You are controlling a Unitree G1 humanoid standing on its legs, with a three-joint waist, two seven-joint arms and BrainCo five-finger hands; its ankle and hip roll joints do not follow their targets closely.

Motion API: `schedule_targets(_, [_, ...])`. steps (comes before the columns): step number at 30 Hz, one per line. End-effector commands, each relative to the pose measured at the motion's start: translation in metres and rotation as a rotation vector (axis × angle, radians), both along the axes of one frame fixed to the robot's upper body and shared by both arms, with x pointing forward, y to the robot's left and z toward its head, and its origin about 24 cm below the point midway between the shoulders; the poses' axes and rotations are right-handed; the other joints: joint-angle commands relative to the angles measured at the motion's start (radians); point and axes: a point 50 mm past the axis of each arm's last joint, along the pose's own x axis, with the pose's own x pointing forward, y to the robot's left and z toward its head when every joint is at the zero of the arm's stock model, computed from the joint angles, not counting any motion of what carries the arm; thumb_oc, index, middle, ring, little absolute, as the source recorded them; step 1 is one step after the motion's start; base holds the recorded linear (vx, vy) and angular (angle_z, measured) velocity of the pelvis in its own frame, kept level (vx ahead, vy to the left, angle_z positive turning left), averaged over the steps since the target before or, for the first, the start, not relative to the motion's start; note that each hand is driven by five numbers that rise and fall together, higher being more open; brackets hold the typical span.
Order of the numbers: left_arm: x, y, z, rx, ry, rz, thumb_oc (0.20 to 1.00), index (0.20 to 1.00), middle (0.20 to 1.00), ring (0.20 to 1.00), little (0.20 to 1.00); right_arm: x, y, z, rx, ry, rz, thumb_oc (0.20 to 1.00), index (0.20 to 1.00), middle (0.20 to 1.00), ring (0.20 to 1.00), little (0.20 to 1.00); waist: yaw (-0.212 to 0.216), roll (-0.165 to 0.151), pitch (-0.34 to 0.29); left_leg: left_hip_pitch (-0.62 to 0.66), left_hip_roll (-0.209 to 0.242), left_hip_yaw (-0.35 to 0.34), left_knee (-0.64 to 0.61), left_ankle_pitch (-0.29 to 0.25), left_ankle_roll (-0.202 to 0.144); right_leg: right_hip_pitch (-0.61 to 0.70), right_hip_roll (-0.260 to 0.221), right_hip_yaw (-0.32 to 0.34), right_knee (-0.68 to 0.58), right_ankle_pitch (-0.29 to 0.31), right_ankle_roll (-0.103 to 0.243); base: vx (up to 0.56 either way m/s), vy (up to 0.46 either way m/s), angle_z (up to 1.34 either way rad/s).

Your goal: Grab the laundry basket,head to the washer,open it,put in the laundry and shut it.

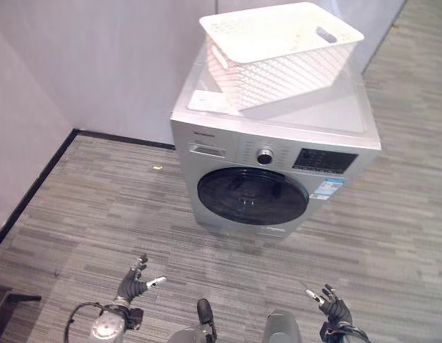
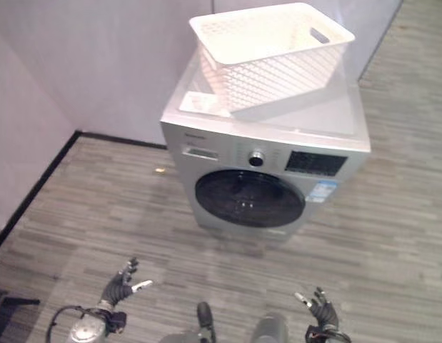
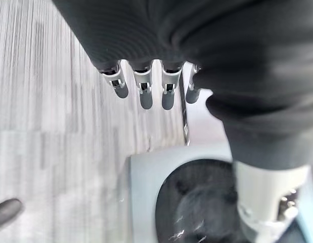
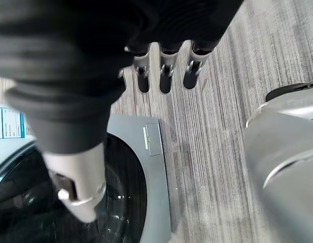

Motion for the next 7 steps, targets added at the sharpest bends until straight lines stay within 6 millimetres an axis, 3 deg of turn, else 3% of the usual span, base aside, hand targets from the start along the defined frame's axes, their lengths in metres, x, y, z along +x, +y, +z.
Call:
schedule_targets(1, [0.012,0.002,0.002,-0.042,-0.040,0.022,1.000,1.000,1.000,1.000,1.000,-0.003,-0.012,-0.001,-0.079,0.050,0.040,1.000,1.000,1.000,1.000,1.000,0.004,0.021,0.004,0.071,0.051,-0.081,0.040,-0.120,-0.026,0.032,0.083,-0.007,-0.280,0.150,-0.001,0.05,-0.218,-0.05])
schedule_targets(2, [0.004,0.004,-0.011,-0.029,0.030,0.049,1.000,1.000,1.000,1.000,1.000,-0.010,-0.012,-0.007,-0.090,0.116,0.035,1.000,1.000,1.000,1.000,1.000,0.013,0.010,0.007,0.094,0.048,-0.129,0.064,-0.129,-0.031,0.053,0.098,0.040,-0.315,0.142,0.003,0.04,-0.218,0.10])
schedule_targets(4, [-0.002,0.005,-0.017,-0.021,0.067,0.075,1.000,1.000,1.000,1.000,1.000,-0.013,-0.009,-0.011,-0.090,0.141,0.033,1.000,1.000,1.000,1.000,1.000,0.023,-0.004,-0.005,0.094,0.047,-0.138,0.066,-0.128,-0.034,0.070,0.096,0.022,-0.315,0.149,0.004,0.01,-0.125,0.36])
schedule_targets(6, [-0.010,0.005,-0.025,-0.019,0.117,0.105,1.000,1.000,1.000,1.000,1.000,-0.016,-0.007,-0.013,-0.086,0.164,0.035,1.000,1.000,1.000,1.000,1.000,0.026,-0.010,-0.016,0.106,0.053,-0.147,0.062,-0.127,-0.039,0.091,0.095,0.003,-0.314,0.150,0.006,0.07,-0.139,1.21])
schedule_targets(7, [-0.029,0.006,-0.039,-0.024,0.217,0.158,1.000,1.000,1.000,1.000,1.000,-0.023,-0.005,-0.018,-0.079,0.204,0.031,1.000,1.000,1.000,1.000,1.000,0.033,-0.019,-0.041,0.131,0.065,-0.164,0.050,-0.123,-0.048,0.128,0.106,-0.016,-0.330,0.139,0.002,0.17,-0.224,1.43])
